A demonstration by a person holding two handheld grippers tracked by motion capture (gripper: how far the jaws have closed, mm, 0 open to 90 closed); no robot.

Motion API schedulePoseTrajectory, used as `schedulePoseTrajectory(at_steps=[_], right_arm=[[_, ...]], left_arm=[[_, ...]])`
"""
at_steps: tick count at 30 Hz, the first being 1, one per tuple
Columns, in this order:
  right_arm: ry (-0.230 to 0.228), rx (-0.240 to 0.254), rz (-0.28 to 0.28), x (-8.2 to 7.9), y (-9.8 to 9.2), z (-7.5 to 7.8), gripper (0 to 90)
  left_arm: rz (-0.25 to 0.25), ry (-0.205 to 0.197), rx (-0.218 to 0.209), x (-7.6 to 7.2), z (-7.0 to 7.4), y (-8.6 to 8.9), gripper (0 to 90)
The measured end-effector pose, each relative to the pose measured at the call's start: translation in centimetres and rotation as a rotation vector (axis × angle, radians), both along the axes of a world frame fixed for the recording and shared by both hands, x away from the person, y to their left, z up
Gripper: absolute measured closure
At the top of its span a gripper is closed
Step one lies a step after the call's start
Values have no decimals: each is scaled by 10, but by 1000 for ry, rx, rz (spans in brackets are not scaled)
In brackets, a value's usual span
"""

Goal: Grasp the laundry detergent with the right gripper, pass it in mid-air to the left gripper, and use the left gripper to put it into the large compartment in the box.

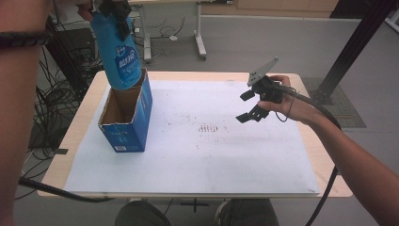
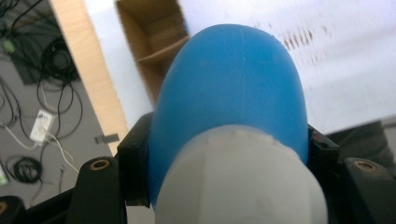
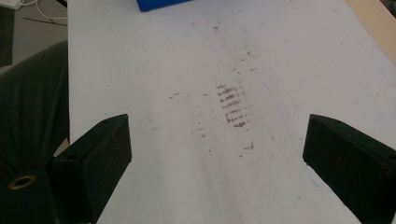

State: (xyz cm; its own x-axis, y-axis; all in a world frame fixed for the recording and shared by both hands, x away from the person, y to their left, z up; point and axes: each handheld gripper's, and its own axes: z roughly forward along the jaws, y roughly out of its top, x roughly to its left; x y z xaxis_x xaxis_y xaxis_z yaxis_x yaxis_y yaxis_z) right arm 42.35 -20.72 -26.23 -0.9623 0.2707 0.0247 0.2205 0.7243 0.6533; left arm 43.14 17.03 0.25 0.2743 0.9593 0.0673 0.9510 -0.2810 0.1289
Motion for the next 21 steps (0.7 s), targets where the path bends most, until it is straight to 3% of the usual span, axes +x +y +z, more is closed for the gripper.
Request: schedulePoseTrajectory(at_steps=[11, 15, 21], right_arm=[[1, -32, -11, 0, -11, 4, 81], [-7, -40, -11, 1, -14, 6, 80], [-8, -37, -6, 1, -14, 4, 81]], left_arm=[[274, -52, -17, 6, 9, 33, 369], [344, -54, -15, 8, 2, 40, 369], [389, -46, -28, 11, -9, 46, 369]])
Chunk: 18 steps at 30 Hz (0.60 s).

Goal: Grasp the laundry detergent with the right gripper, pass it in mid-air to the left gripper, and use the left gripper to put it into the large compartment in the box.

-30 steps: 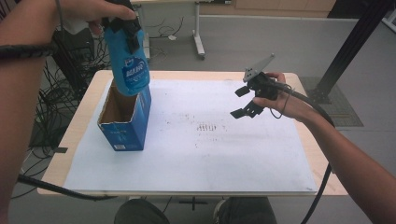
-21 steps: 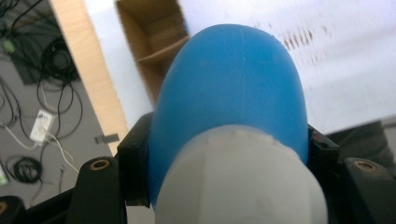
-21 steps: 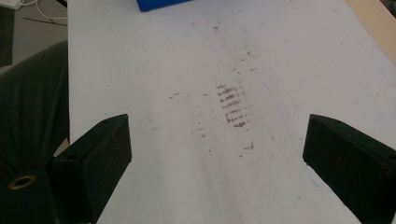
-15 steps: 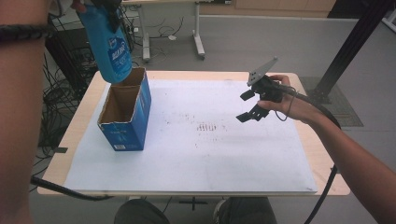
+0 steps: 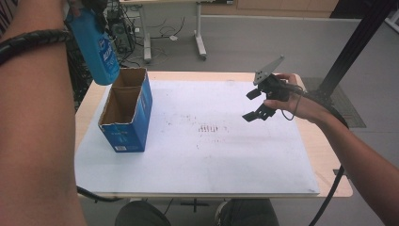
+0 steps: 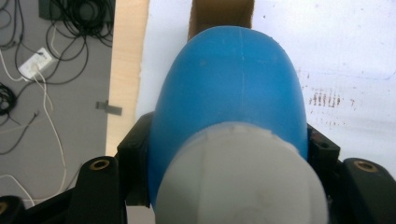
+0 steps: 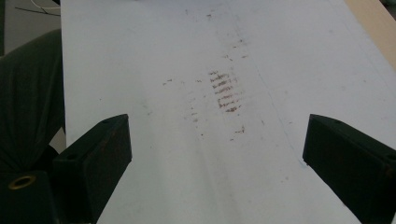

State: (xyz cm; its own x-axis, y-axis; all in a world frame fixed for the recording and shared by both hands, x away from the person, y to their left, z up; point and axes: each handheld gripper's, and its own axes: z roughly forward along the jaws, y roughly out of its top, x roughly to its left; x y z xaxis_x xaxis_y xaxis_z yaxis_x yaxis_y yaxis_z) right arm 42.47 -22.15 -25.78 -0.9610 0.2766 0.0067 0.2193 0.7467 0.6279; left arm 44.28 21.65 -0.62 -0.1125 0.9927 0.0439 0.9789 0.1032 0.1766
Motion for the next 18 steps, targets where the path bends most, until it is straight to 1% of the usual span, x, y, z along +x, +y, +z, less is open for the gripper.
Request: schedulePoseTrajectory(at_steps=[2, 5, 8, 15, 18], right_arm=[[-4, -1, 1, 0, 0, -1, 81], [-3, 1, 2, 0, -1, -1, 81], [-3, -1, 5, 1, -1, -2, 81], [-6, 0, 7, 2, 0, -4, 85], [-3, -2, 11, 2, 2, -4, 85]], left_arm=[[-2, 1, -4, 1, -3, 2, 369], [11, 4, -18, 2, -10, 5, 369], [15, 8, -16, 3, -17, 7, 369], [16, 29, -28, 6, -41, 11, 369], [18, 33, -27, 7, -48, 12, 369]])
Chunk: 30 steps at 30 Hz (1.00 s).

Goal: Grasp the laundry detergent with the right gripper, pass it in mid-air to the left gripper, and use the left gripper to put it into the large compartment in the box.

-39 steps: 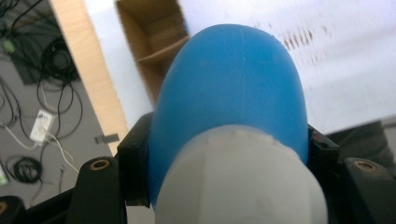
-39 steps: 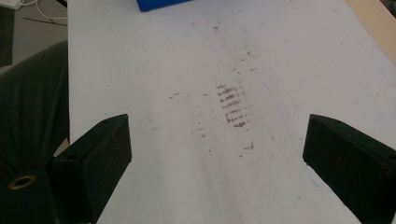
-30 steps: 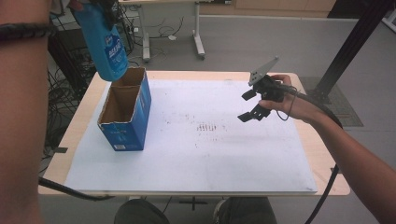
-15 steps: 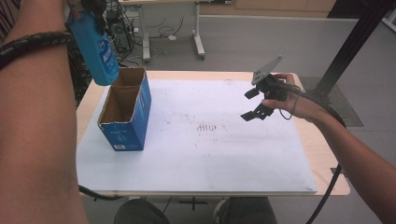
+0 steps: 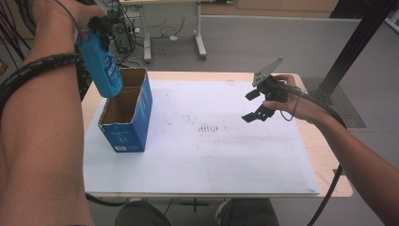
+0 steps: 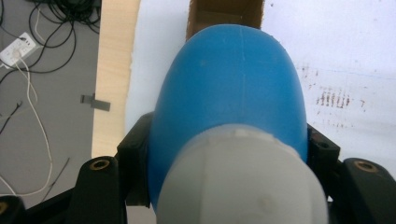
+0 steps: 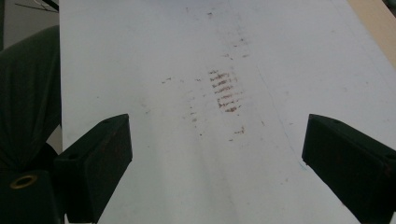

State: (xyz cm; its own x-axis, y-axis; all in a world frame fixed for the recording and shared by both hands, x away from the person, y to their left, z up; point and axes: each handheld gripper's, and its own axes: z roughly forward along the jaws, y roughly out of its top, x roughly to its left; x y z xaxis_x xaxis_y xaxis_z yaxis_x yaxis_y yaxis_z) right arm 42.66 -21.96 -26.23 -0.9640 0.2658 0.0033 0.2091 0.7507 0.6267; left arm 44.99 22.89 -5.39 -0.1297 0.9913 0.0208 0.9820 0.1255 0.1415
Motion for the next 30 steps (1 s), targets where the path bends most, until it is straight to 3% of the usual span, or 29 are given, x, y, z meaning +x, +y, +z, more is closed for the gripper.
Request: schedulePoseTrajectory(at_steps=[18, 30], right_arm=[[-10, -5, -2, 1, 1, 2, 90], [-11, -13, 0, 1, 3, 1, 90]], left_arm=[[4, -9, -1, 0, -16, 5, 369], [-4, -4, -8, 3, -37, 8, 369]])
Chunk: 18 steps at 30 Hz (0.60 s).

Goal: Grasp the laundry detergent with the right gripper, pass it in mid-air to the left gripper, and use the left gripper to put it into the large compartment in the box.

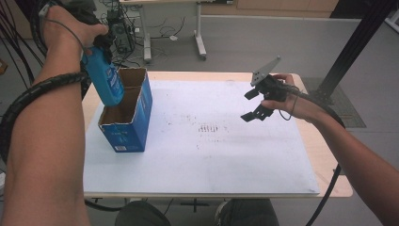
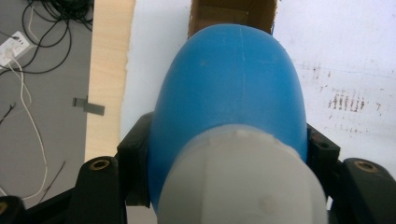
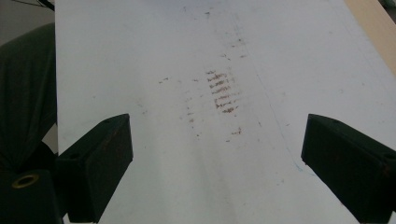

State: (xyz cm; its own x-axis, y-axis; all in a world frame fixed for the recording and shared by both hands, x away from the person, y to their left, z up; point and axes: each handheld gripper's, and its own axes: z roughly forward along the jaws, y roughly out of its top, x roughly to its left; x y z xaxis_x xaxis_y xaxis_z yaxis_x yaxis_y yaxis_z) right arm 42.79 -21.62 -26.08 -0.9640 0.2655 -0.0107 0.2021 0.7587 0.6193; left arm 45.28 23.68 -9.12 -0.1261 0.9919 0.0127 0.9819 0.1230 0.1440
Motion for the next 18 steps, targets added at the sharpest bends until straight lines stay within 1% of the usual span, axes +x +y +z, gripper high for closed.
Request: schedulePoseTrajectory(at_steps=[8, 12, 18], right_arm=[[3, -7, 1, 1, 2, -3, 90], [3, -8, -4, 3, 2, -4, 90], [9, -9, -3, 3, 4, -7, 90]], left_arm=[[-13, 16, -9, 3, -24, 2, 369], [-37, 22, -9, 5, -35, 0, 369], [-54, 30, -16, 8, -51, -4, 369]])
